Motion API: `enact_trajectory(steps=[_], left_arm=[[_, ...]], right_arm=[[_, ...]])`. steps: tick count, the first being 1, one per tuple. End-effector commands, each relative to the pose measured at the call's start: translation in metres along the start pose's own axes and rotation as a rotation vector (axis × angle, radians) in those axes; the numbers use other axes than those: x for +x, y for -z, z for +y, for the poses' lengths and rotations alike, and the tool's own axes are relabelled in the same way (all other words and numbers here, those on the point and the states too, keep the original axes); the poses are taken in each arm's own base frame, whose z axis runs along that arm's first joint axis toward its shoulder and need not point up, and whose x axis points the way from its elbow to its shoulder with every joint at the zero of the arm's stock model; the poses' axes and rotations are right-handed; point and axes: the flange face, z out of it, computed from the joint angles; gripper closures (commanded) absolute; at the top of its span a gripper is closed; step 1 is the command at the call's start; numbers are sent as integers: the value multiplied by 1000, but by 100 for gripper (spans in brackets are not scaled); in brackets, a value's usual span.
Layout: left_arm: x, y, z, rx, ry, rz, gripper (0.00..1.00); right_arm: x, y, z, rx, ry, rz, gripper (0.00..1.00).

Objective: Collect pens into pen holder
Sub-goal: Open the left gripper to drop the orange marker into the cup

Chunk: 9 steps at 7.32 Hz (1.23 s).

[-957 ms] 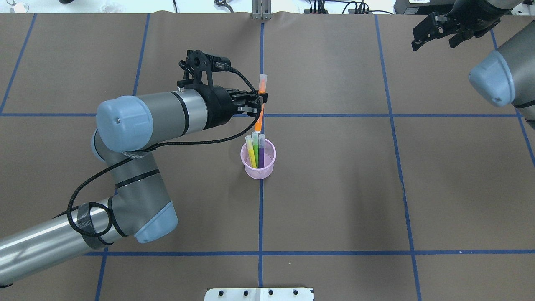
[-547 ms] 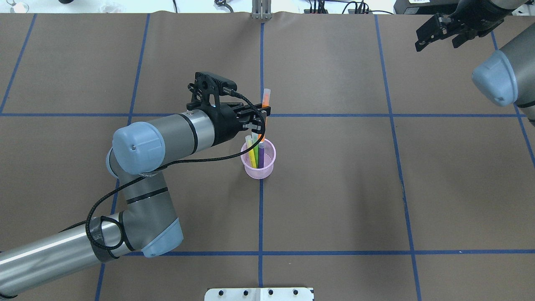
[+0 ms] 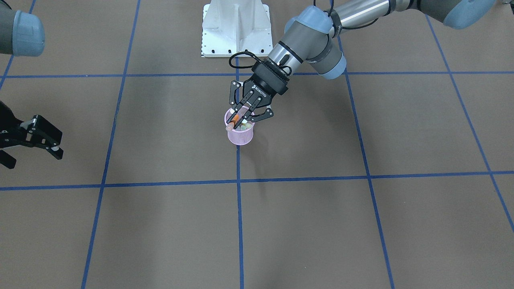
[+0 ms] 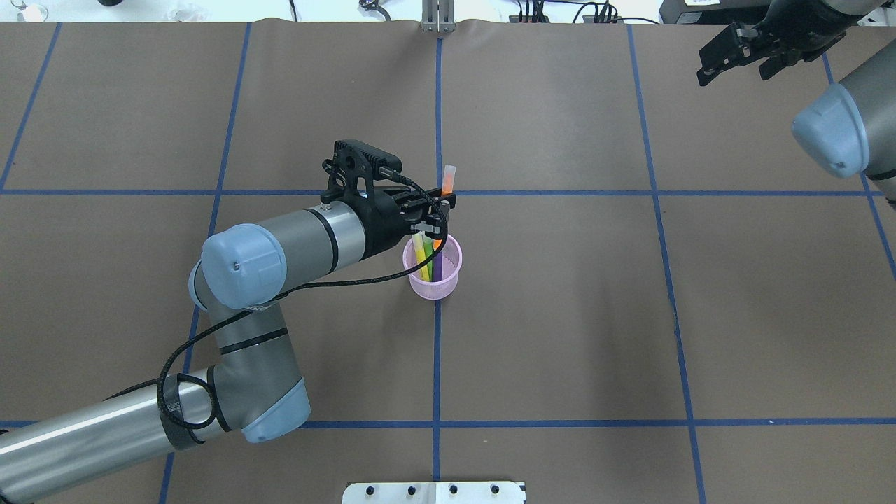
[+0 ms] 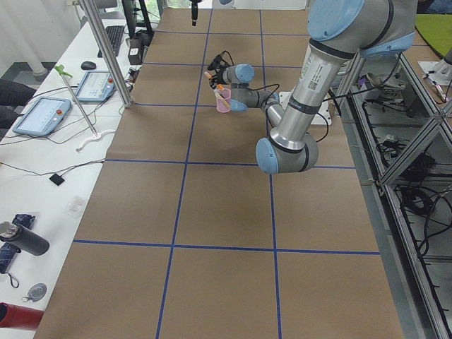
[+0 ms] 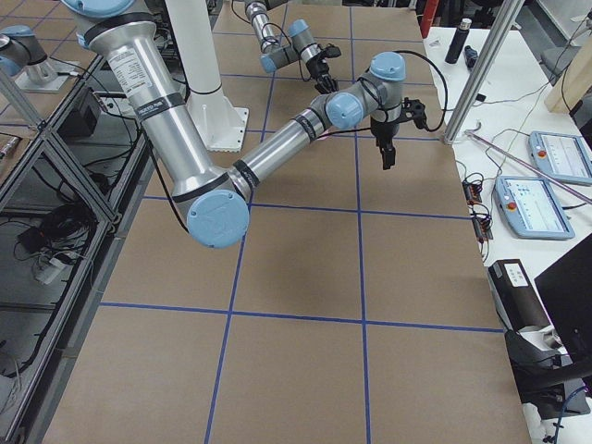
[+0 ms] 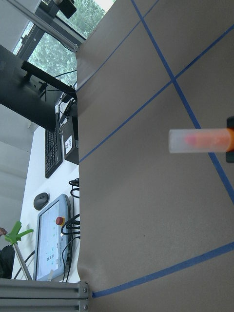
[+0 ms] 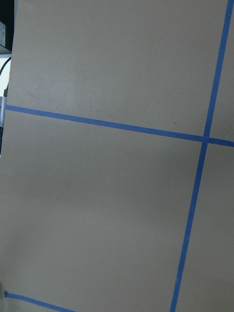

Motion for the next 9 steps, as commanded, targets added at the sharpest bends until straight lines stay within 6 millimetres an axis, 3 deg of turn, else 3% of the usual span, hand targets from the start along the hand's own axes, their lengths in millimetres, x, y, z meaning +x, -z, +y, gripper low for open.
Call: enact_trajectory(steps=[1, 3, 4, 5, 7, 9], left_arm=[[3, 0, 3, -2, 15, 6, 0], [0, 5, 1, -5, 13, 6, 0], [-10, 14, 7, -20, 3, -11, 0], [-33, 28, 12, -62, -3, -28, 1], [-100, 76, -26, -234, 15, -118, 1], [-159, 125, -78, -402, 95, -252, 1]], right_arm=[[2, 2, -1, 3, -2, 0, 0], [12, 8, -4, 10, 15, 7, 0], [21, 11, -7, 6, 31, 4, 0], [33, 12, -10, 2, 44, 4, 0], [71, 13, -17, -17, 80, 5, 0], [137, 9, -18, -46, 116, 24, 0]])
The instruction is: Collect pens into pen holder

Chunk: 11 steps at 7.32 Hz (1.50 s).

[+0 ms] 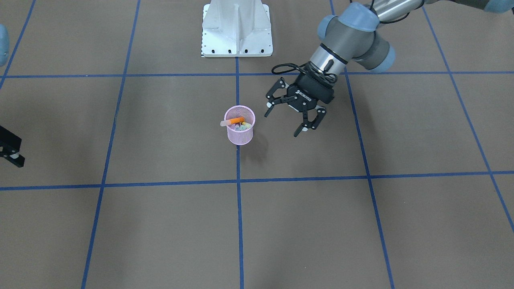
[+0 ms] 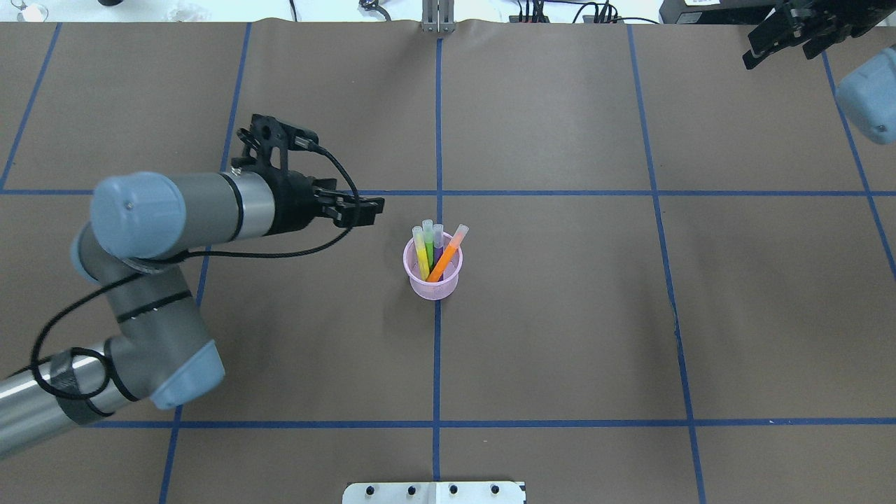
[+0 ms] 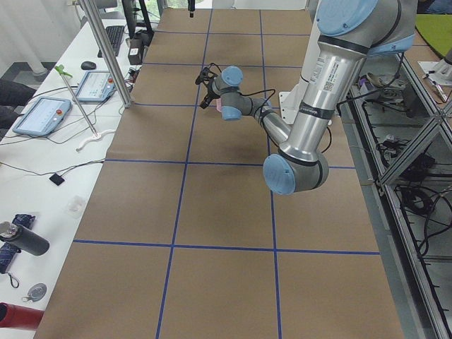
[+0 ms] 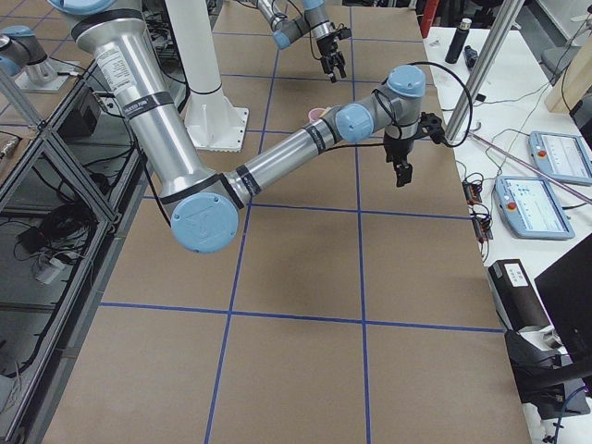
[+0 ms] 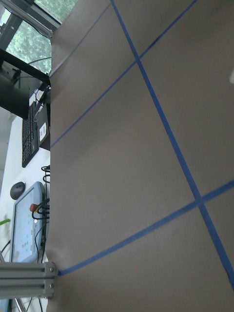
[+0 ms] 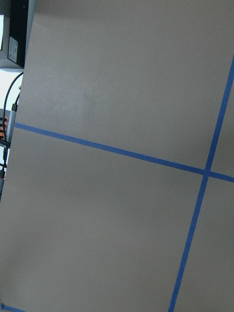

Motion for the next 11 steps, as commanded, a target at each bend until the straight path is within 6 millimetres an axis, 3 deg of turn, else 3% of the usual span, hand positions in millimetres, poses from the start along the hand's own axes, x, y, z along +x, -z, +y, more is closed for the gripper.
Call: enact_trajectory(steps=[1, 2, 3, 4, 6, 7, 9, 10, 11], left_arm=[[-65, 59, -16, -194, 15, -137, 1], [-88, 80, -7, -265, -52, -207, 1], [-123, 102, -10, -322, -97, -260, 1], [-167, 131, -15, -374, -116, -269, 1], [-263, 199, -21, -455, -126, -298, 1], [-306, 231, -24, -497, -115, -323, 1], [-379, 291, -22, -540, -133, -364, 0], [-430, 320, 39, -574, -16, -398, 0], [-446, 322, 60, -604, 34, -407, 0]], right_arm=[[77, -10, 19, -41, 32, 25, 0], [118, -13, 38, -60, 54, 39, 0], [166, -10, 67, -74, 74, 55, 0], [208, -4, 98, -83, 71, 73, 0], [264, -32, 169, -169, -30, 121, 0], [276, -40, 190, -197, -47, 150, 0], [284, -48, 210, -214, -66, 143, 0], [284, -47, 209, -211, -65, 143, 0], [284, -48, 209, -212, -73, 144, 0]])
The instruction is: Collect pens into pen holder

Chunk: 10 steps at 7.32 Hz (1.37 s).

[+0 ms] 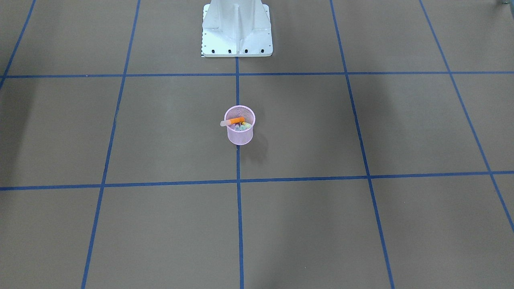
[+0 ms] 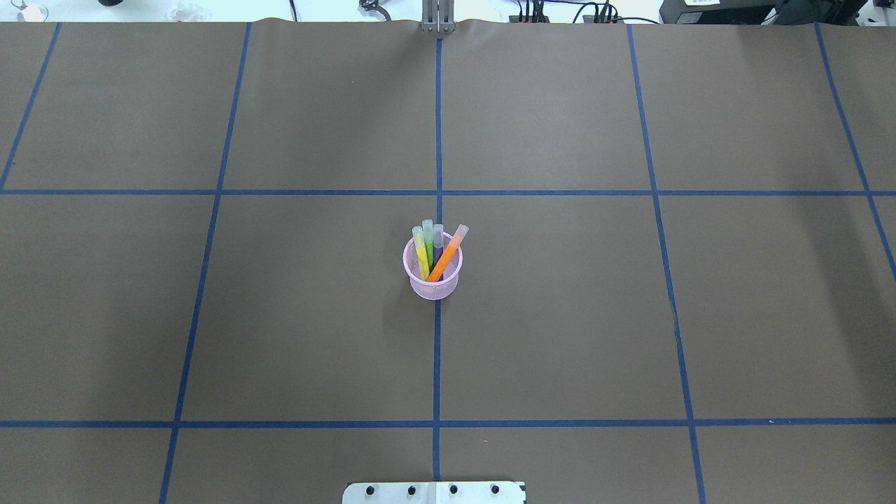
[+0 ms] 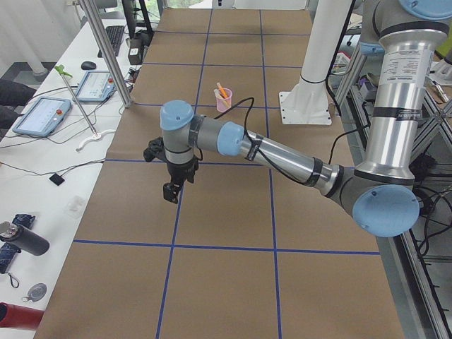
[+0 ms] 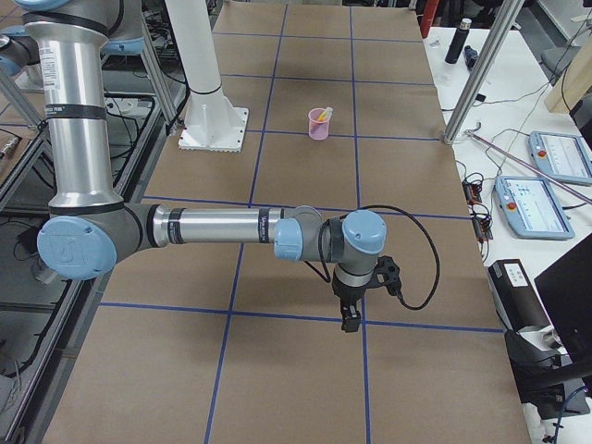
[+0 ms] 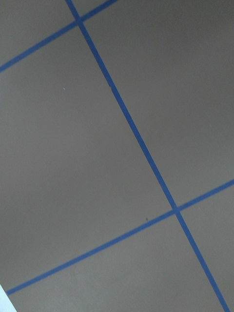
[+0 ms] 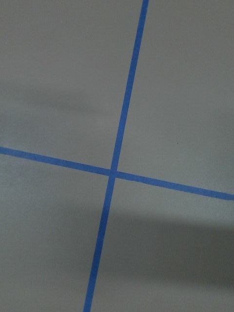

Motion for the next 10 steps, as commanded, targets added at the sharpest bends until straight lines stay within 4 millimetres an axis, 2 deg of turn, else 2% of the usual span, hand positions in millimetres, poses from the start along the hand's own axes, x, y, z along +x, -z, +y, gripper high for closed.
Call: enact_trajectory(steps=[1, 2, 4, 5, 7, 9, 10], left_arm=[[-51, -37, 58, -82, 111, -1, 0], [-62, -49, 66, -103, 139, 6, 0], [-65, -57, 79, -119, 201, 18, 0], [-63, -55, 82, -109, 265, 13, 0], [-63, -54, 82, -102, 267, 12, 0], [-58, -60, 84, -90, 276, 90, 0], [-65, -70, 87, -109, 292, 94, 0]], right_arm=[[0, -1, 1, -3, -11, -5, 0], [1, -3, 3, -6, -21, -7, 0], [-2, 1, -2, 5, -13, -4, 0], [-2, 2, -2, 6, -10, -4, 0], [-3, 3, -2, 7, -9, -2, 0], [-2, 3, -2, 6, -9, 1, 0], [-3, 3, -3, 7, -8, 1, 0]])
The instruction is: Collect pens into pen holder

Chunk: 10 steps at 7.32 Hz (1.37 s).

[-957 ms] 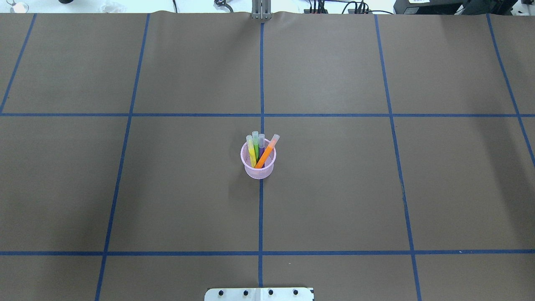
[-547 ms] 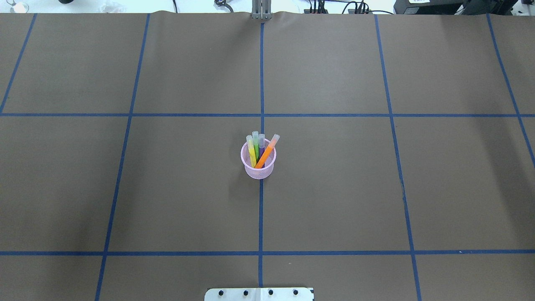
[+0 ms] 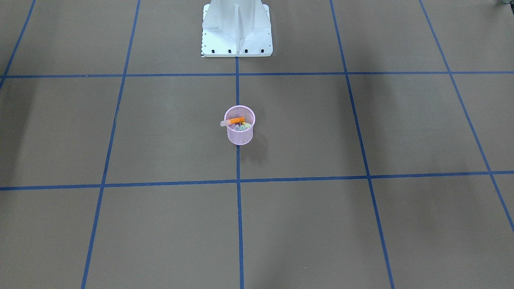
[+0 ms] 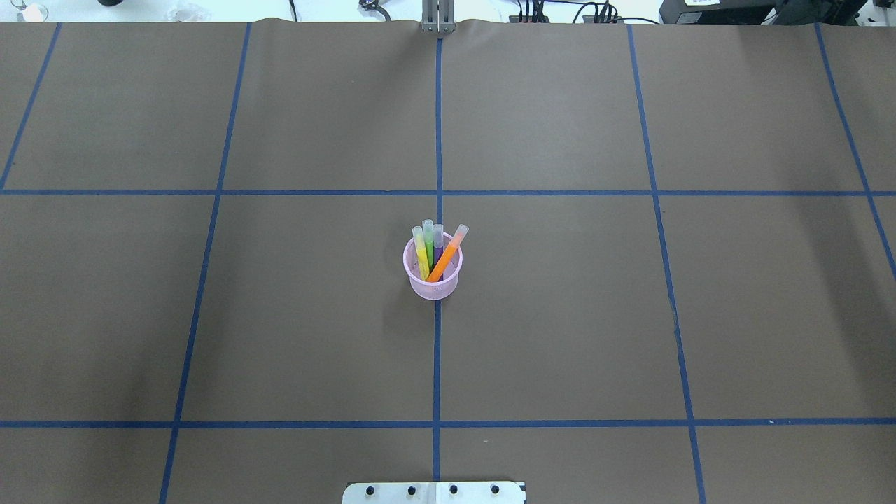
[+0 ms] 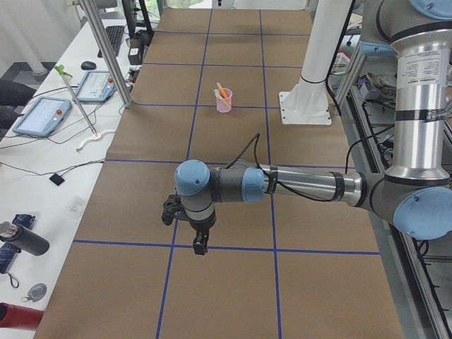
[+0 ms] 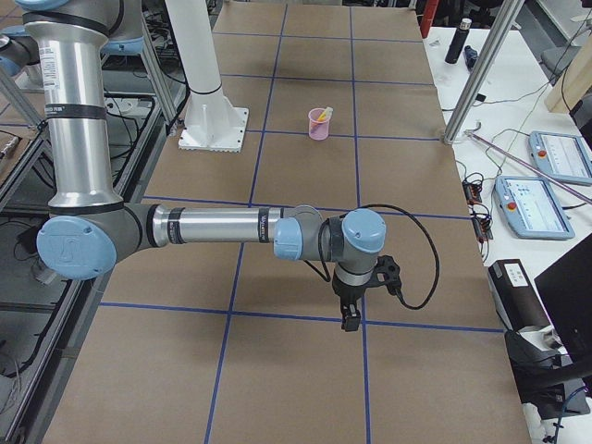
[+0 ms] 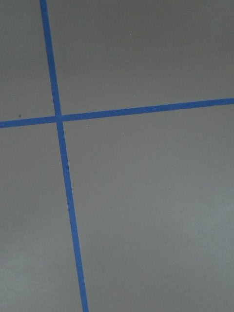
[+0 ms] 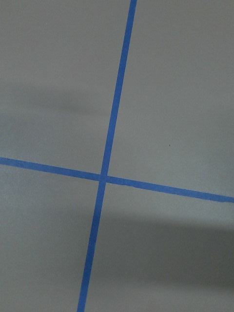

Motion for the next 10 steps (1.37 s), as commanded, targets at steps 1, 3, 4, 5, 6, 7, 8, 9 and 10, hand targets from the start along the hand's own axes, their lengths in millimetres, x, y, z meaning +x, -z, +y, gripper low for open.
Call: enact_trajectory(steps=[1, 3, 4, 5, 6, 7, 8, 9, 10], left_arm=[[-5, -7, -4, -11, 11, 15, 0], [-2, -4, -3, -5, 7, 15, 0], [1, -1, -4, 2, -3, 13, 0], [1, 0, -4, 5, -9, 8, 0], [1, -1, -3, 5, -10, 11, 0], [1, -1, -2, 4, -10, 12, 0], [0, -2, -2, 7, -12, 11, 0], [1, -1, -2, 8, -13, 11, 0], [2, 0, -2, 9, -15, 12, 0]], right_arm=[[0, 0, -1, 1, 1, -1, 0], [-1, 1, -1, 2, 2, -1, 0], [-1, 2, -2, 3, 3, -1, 0], [-2, 2, -2, 5, 3, 0, 0], [-3, 3, -2, 7, 7, 0, 0], [-2, 3, -1, 6, 6, 0, 0], [-2, 3, -1, 6, 6, 0, 0], [-2, 3, -1, 6, 6, -2, 0], [-2, 3, -1, 6, 6, -2, 0]])
